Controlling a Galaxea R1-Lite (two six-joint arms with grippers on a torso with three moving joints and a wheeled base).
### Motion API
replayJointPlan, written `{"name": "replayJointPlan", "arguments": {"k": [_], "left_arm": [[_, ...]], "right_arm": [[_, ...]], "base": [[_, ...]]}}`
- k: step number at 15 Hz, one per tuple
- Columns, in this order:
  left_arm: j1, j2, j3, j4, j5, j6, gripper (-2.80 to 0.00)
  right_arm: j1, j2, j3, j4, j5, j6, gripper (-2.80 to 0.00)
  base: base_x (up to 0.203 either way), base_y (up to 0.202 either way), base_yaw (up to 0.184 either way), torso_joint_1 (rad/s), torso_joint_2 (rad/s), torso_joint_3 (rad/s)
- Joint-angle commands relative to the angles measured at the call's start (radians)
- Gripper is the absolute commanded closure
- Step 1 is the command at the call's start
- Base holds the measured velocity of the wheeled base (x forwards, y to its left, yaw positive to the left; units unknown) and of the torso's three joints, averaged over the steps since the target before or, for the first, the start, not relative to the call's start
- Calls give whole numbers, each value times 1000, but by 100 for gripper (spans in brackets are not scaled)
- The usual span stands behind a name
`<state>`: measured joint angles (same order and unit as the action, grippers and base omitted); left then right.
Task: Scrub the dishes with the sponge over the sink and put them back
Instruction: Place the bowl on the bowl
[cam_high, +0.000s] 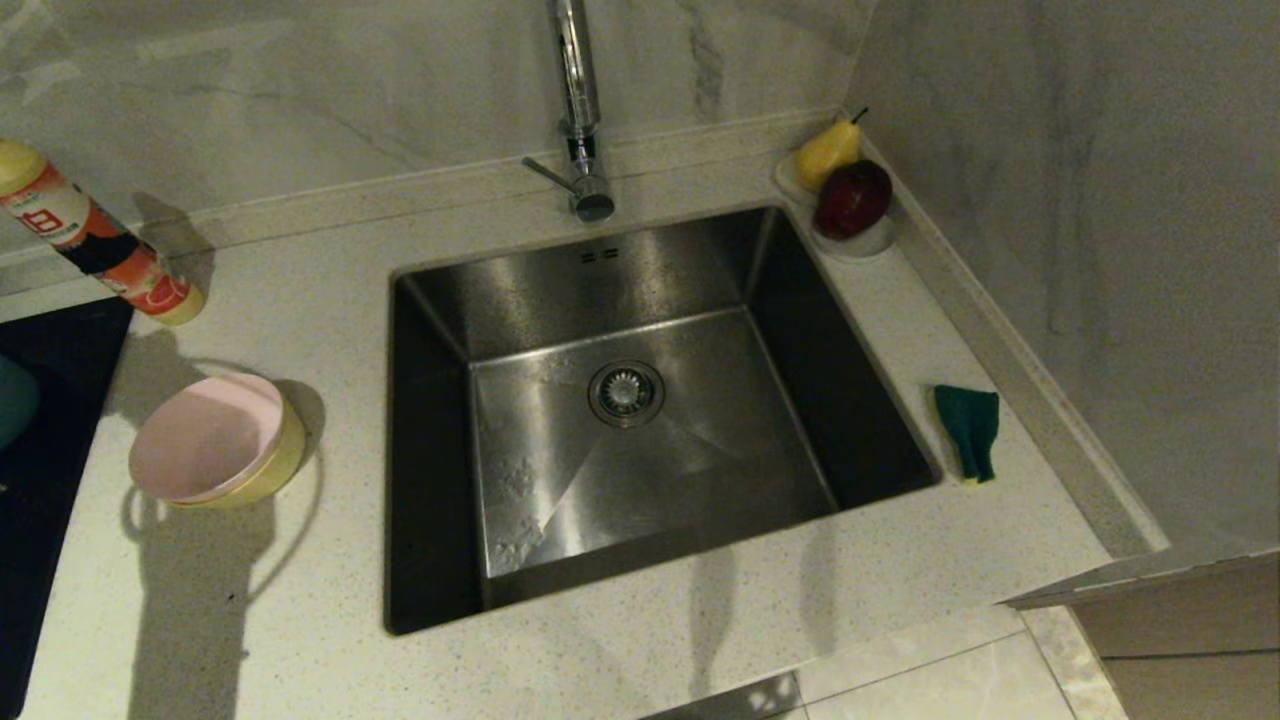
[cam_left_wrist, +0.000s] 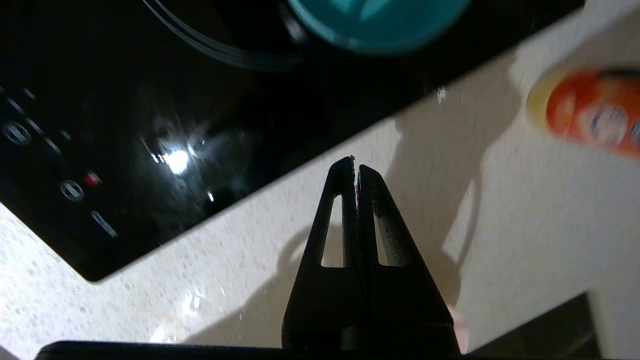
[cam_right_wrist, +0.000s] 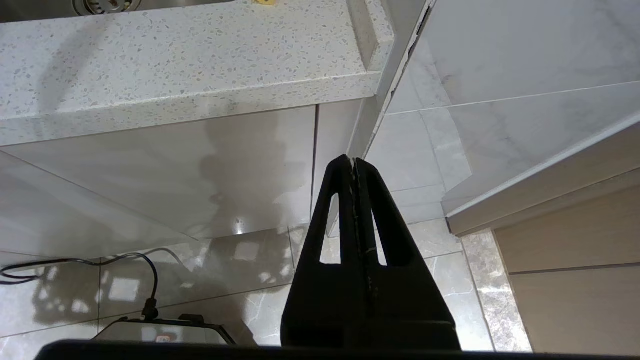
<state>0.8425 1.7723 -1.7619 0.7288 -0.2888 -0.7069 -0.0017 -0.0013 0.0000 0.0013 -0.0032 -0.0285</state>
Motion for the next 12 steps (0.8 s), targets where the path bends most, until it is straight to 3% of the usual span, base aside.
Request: {"name": "replayJointPlan", "arguments": {"k": [1,2,3,5,7,9,12], "left_arm": [[30,46,-34,4,-4,-12,0],[35,71,-41,4,1,-20,0],[49,82,-46,2,3,-26,-280],[76,120,-89,0,-8,-30,-280],[88,178,-153,4,-19,-85,-280],[102,206,-163,9,-69,-102,-280],[114,218,-151,14,-81,-103,-280]], "right_arm": [[0,1,0,0,0,-1,0],[0,1,0,0,0,0,0],[0,1,0,0,0,-1,0],[0,1,0,0,0,-1,0],[0,1,0,0,0,-1,0],[0,1,0,0,0,0,0],[0,1,0,0,0,-1,0]], "base": [[0,0,0,0,0,0],[0,0,0,0,0,0],[0,0,0,0,0,0],[0,0,0,0,0,0],[0,0,0,0,0,0],[0,0,0,0,0,0],[0,0,0,0,0,0]]}}
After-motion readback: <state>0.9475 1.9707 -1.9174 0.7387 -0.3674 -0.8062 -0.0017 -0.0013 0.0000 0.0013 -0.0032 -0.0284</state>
